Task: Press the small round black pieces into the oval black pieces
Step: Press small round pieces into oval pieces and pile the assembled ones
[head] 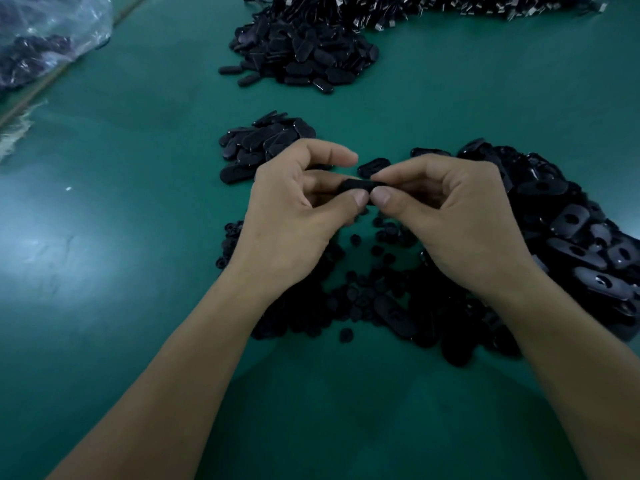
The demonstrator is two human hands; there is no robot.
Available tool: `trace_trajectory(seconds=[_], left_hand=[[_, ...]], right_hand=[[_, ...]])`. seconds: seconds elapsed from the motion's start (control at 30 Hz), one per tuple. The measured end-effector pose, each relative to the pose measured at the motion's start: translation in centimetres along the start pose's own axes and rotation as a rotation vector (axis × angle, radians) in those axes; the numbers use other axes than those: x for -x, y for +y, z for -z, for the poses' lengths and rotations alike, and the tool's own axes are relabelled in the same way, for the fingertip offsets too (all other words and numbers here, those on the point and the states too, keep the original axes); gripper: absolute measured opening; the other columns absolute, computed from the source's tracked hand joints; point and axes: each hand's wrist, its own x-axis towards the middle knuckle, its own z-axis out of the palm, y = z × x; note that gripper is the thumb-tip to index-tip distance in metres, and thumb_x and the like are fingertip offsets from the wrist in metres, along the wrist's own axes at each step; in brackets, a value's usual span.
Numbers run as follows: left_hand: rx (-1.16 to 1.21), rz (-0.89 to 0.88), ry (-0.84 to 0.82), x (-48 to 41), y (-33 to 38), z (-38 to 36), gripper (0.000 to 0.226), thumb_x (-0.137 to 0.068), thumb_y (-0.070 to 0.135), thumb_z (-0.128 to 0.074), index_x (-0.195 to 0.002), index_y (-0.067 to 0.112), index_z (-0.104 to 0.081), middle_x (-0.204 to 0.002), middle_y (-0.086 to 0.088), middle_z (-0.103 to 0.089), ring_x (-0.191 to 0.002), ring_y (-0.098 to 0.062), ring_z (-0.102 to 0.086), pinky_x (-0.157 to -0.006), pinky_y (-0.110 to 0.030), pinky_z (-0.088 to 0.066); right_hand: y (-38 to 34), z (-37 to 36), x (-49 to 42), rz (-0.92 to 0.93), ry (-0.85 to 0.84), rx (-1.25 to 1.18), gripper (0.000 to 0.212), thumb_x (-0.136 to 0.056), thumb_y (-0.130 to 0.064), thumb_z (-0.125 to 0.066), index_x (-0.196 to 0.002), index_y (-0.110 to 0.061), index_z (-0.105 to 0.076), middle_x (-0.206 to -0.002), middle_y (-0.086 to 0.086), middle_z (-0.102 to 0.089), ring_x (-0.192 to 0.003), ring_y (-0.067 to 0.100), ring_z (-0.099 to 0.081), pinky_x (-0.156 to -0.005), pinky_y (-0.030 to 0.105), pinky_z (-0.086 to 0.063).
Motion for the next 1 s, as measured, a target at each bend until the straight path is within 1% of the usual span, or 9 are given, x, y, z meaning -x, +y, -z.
trace_trajectory(seconds=[0.03,0.1,0.27,0.4,0.57,0.83,1.0], left_hand=[[0.009,0.005,0.006,-0.02,0.01,0.02,0.03,-0.085,0.0,-0.078,-0.102,0.02,-0.064,-0.08,-0.002,-0.077,-0.069,-0.016,-0.073,-0.07,-0.028,-0.061],[0.019,0.014,0.026,-0.02,0.01,0.01,0.028,-0.084,0.0,-0.08,-0.099,0.017,-0.066,-0.078,-0.002,-0.077,-0.066,-0.016,-0.072,-0.069,-0.026,-0.06],[0.016,0.026,0.045,0.04,0.16,-0.07,0.023,-0.08,0.001,-0.083,-0.089,0.018,-0.071,-0.077,-0.001,-0.077,-0.066,-0.014,-0.073,-0.066,-0.021,-0.058],[0.03,0.037,0.023,0.05,0.29,0.0,0.023,-0.079,-0.001,-0.082,-0.088,0.017,-0.072,-0.082,-0.007,-0.078,-0.07,-0.017,-0.075,-0.067,-0.022,-0.059],[0.011,0.024,-0.01,0.06,0.15,0.03,0.023,-0.079,0.0,-0.082,-0.088,0.018,-0.071,-0.08,-0.004,-0.077,-0.068,-0.018,-0.075,-0.066,-0.023,-0.059],[0.01,-0.01,-0.005,0.1,-0.03,-0.06,0.024,-0.079,0.0,-0.083,-0.089,0.02,-0.073,-0.08,-0.005,-0.077,-0.069,-0.018,-0.075,-0.064,-0.021,-0.058],[-0.086,-0.028,0.039,0.14,0.05,-0.06,0.024,-0.08,0.001,-0.083,-0.087,0.022,-0.073,-0.076,-0.001,-0.076,-0.064,-0.014,-0.073,-0.062,-0.022,-0.058]], right_hand=[[-0.03,0.04,-0.04,-0.004,-0.007,-0.021,0.013,-0.089,-0.018,-0.076,-0.093,-0.03,-0.073,-0.084,-0.014,-0.076,-0.078,0.003,-0.072,-0.072,0.017,-0.055],[-0.13,0.01,-0.02,-0.012,-0.02,-0.035,0.016,-0.089,-0.017,-0.076,-0.091,-0.032,-0.072,-0.083,-0.014,-0.076,-0.074,0.004,-0.072,-0.07,0.017,-0.055],[-0.17,0.16,0.08,-0.043,-0.027,-0.059,0.012,-0.087,-0.016,-0.078,-0.087,-0.027,-0.073,-0.078,-0.011,-0.075,-0.069,0.005,-0.07,-0.066,0.017,-0.056],[-0.35,0.44,0.11,-0.064,-0.052,-0.062,0.01,-0.085,-0.015,-0.079,-0.085,-0.023,-0.073,-0.078,-0.008,-0.075,-0.067,0.005,-0.069,-0.065,0.016,-0.054],[-0.4,0.77,0.01,-0.078,-0.074,0.0,0.011,-0.085,-0.018,-0.078,-0.082,-0.025,-0.071,-0.075,-0.008,-0.073,-0.062,0.001,-0.063,-0.059,0.013,-0.048],[-0.72,0.47,0.09,-0.103,-0.009,-0.011,0.01,-0.083,-0.016,-0.079,-0.079,-0.02,-0.07,-0.073,-0.003,-0.072,-0.058,0.005,-0.062,-0.056,0.018,-0.053],[-0.7,0.25,0.16,-0.094,-0.003,0.002,0.008,-0.085,-0.018,-0.078,-0.082,-0.023,-0.073,-0.074,-0.006,-0.074,-0.065,0.012,-0.069,-0.062,0.023,-0.057]])
